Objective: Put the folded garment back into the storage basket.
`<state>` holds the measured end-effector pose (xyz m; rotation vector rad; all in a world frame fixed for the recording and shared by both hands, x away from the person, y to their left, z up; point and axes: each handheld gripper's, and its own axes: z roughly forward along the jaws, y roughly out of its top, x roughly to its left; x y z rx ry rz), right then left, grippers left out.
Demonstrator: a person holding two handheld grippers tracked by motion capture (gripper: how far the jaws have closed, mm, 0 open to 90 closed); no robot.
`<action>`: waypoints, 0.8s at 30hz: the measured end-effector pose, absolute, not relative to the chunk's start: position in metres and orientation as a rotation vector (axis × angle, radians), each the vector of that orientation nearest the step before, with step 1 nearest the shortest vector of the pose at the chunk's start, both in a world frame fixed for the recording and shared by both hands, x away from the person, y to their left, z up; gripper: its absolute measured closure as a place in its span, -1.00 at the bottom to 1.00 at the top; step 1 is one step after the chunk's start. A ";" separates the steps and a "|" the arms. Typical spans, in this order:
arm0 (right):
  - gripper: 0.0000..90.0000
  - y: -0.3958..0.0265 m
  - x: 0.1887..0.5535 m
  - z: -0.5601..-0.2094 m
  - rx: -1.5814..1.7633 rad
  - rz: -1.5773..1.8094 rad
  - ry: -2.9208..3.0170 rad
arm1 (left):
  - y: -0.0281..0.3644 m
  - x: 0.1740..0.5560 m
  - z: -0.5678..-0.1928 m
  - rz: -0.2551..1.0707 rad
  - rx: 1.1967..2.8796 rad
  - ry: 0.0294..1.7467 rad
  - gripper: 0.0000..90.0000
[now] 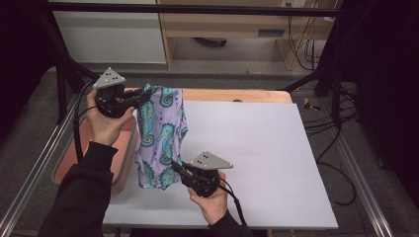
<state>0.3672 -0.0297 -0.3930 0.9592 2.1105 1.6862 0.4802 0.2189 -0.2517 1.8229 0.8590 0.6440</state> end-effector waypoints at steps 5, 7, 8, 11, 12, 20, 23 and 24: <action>0.86 -0.018 0.368 -0.390 0.940 1.700 2.114 | 0.229 0.481 -0.247 0.655 1.820 0.872 0.77; 0.86 -0.014 0.369 -0.389 0.928 1.702 2.117 | 0.235 0.481 -0.245 0.659 1.820 0.876 0.77; 0.86 -0.011 0.369 -0.388 0.919 1.705 2.118 | 0.237 0.481 -0.244 0.660 1.819 0.880 0.77; 0.86 -0.005 0.370 -0.385 0.902 1.712 2.120 | 0.245 0.481 -0.240 0.669 1.816 0.886 0.77; 0.86 -0.003 0.370 -0.384 0.900 1.717 2.120 | 0.248 0.481 -0.239 0.668 1.811 0.889 0.77; 0.86 0.017 0.374 -0.374 0.860 1.748 2.121 | 0.268 0.480 -0.228 0.680 1.793 0.914 0.77; 0.86 0.025 0.375 -0.371 0.843 1.757 2.124 | 0.275 0.480 -0.225 0.691 1.793 0.923 0.77; 0.86 0.028 0.376 -0.370 0.837 1.758 2.124 | 0.278 0.480 -0.225 0.691 1.787 0.925 0.77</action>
